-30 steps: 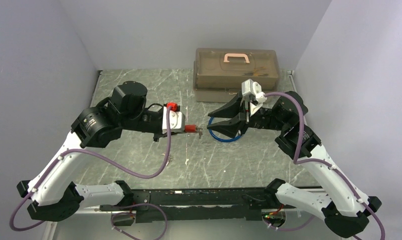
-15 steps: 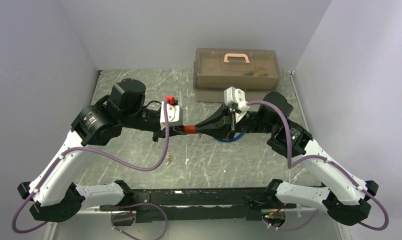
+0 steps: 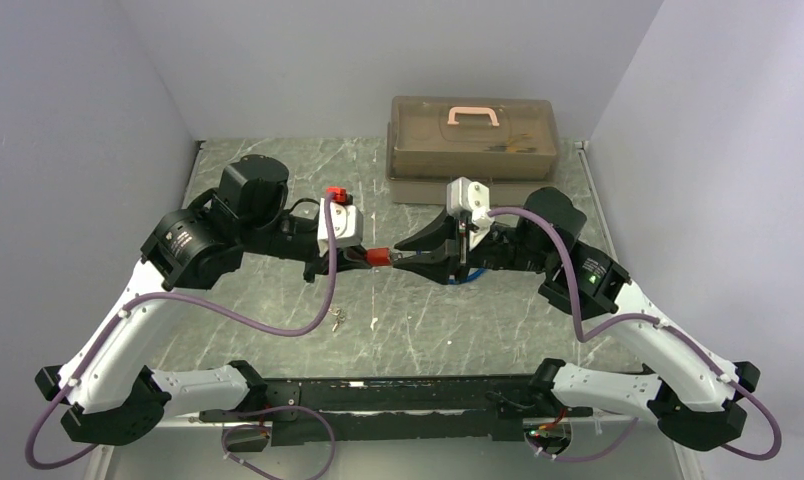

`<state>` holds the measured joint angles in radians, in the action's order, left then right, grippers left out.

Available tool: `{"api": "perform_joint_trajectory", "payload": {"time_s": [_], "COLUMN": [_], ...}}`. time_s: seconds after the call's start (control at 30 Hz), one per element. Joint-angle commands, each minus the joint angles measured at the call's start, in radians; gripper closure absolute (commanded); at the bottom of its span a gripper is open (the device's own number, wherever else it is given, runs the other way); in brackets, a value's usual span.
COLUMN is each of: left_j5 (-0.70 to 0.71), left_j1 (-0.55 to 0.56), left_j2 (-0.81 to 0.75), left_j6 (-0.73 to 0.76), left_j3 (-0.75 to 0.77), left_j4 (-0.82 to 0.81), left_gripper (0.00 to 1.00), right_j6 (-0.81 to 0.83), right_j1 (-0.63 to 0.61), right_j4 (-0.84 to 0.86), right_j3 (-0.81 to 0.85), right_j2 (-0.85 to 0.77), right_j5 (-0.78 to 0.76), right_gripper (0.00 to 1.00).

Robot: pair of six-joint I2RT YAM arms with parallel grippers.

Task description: Unlock with the key

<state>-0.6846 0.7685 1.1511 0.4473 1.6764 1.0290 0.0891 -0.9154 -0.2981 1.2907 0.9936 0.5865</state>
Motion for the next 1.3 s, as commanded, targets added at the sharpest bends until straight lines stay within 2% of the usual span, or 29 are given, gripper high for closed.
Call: {"api": "perform_joint_trajectory", "payload": {"time_s": [0.0, 0.23, 0.43, 0.47, 0.53, 0.6, 0.87, 1.03, 1.27], "left_j5": [-0.046, -0.048, -0.058, -0.060, -0.062, -0.064, -0.076, -0.075, -0.077], "left_j1": [-0.007, -0.011, -0.014, -0.015, -0.015, -0.016, -0.018, -0.017, -0.018], "left_j2": [-0.014, -0.017, -0.020, -0.020, -0.018, -0.017, -0.020, -0.024, -0.026], "left_j6": [-0.021, -0.024, -0.028, -0.028, -0.030, -0.030, -0.029, -0.022, -0.021], "left_j3": [0.027, 0.027, 0.026, 0.026, 0.029, 0.029, 0.024, 0.015, 0.010], "left_j4": [-0.058, -0.060, -0.064, -0.065, -0.066, -0.067, -0.065, -0.064, -0.064], "left_gripper": [1.00, 1.00, 1.00, 1.00, 1.00, 1.00, 1.00, 1.00, 1.00], "right_j6": [0.010, 0.017, 0.039, 0.040, 0.037, 0.031, 0.016, 0.005, -0.026], "right_j1": [-0.002, -0.004, -0.002, -0.002, -0.002, -0.002, -0.002, -0.002, -0.002], "right_j4": [-0.007, -0.028, -0.083, -0.088, -0.091, -0.096, -0.059, -0.026, 0.022], "right_j3": [0.023, 0.045, 0.054, 0.055, 0.052, 0.051, 0.045, 0.050, 0.042], "right_j2": [-0.018, -0.004, -0.014, -0.016, -0.019, -0.016, -0.013, -0.027, -0.020], "right_j5": [-0.019, -0.028, -0.070, -0.075, -0.073, -0.076, -0.060, -0.065, -0.026], "right_gripper": [0.72, 0.98, 1.00, 0.99, 0.82, 0.72, 0.75, 0.53, 0.49]}}
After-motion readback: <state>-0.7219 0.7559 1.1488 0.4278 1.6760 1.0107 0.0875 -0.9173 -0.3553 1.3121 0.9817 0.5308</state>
